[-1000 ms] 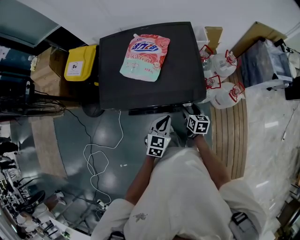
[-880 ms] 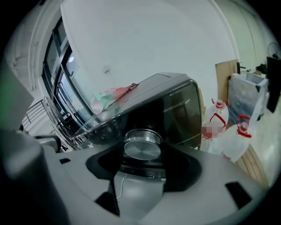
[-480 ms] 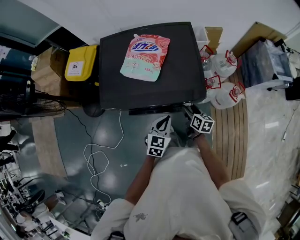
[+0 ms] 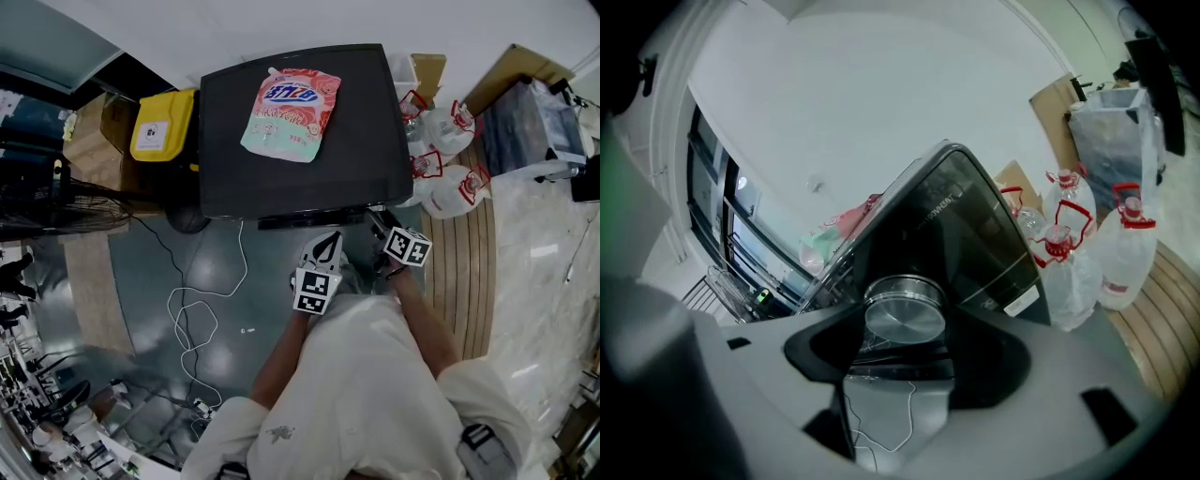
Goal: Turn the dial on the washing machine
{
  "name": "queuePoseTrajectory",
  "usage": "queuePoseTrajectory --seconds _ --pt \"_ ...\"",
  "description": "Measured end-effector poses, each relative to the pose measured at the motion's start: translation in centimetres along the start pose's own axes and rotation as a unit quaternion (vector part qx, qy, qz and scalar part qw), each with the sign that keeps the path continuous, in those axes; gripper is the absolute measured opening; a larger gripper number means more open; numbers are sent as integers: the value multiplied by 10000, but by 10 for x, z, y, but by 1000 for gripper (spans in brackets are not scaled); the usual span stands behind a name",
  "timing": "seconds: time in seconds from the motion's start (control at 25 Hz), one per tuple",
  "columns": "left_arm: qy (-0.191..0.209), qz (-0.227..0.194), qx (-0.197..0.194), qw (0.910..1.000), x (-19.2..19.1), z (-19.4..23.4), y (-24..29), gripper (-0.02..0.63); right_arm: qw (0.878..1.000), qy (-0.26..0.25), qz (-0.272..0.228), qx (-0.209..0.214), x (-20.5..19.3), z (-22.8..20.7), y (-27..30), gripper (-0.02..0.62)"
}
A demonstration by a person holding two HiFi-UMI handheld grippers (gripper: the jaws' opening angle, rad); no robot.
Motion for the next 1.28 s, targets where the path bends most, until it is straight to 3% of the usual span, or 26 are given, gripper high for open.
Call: queuePoseTrajectory --seconds 0.4,0.84,1.28 --pt "-18 8 16 10000 -1 2 -3 12 9964 651 -161 518 -1 6 1 278" --pt "-12 18 28 10000 -5 1 -3 13 9847 1399 -399 960 -2 3 0 278" --pt "6 19 38 10000 -6 2 -5 12 9752 1784 -504 1212 -4 1 0 278"
Point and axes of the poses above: the fingertips, and each gripper's own axes: y forward along the fingers, z to its left, x out of its top, the point moved 2 cm from there along -y, backward along the fingers, and after that the axes turned 10 degrees about z, right-handed, at the moved point
